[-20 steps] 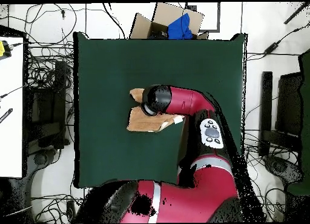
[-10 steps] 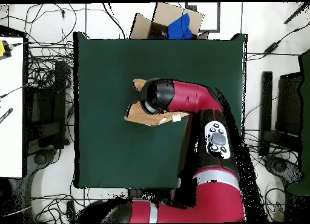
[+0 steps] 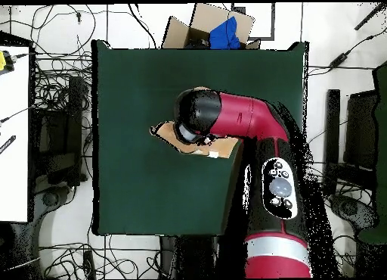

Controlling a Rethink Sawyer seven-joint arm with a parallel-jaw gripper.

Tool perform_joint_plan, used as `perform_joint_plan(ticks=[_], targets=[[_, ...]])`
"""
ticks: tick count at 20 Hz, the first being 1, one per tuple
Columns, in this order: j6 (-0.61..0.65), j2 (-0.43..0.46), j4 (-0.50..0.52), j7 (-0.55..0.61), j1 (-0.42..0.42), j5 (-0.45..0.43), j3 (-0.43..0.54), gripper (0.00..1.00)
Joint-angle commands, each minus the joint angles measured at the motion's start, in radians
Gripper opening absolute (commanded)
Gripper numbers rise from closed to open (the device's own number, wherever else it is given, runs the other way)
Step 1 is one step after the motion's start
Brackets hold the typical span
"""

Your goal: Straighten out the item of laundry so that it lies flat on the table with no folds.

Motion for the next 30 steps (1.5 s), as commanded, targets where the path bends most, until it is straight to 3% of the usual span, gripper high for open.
perform_joint_plan(ticks=[1,17,26,30], targets=[[0.194,-0.081,-0.005,-0.168,0.017,-0.023,0.104,0.0],[0.485,-0.13,-0.125,-0.019,0.065,-0.006,0.094,0.0],[0.492,-0.146,-0.13,0.018,0.088,0.017,0.08,0.0],[0.409,-0.142,-0.103,-0.008,0.086,0.023,0.085,0.0]])
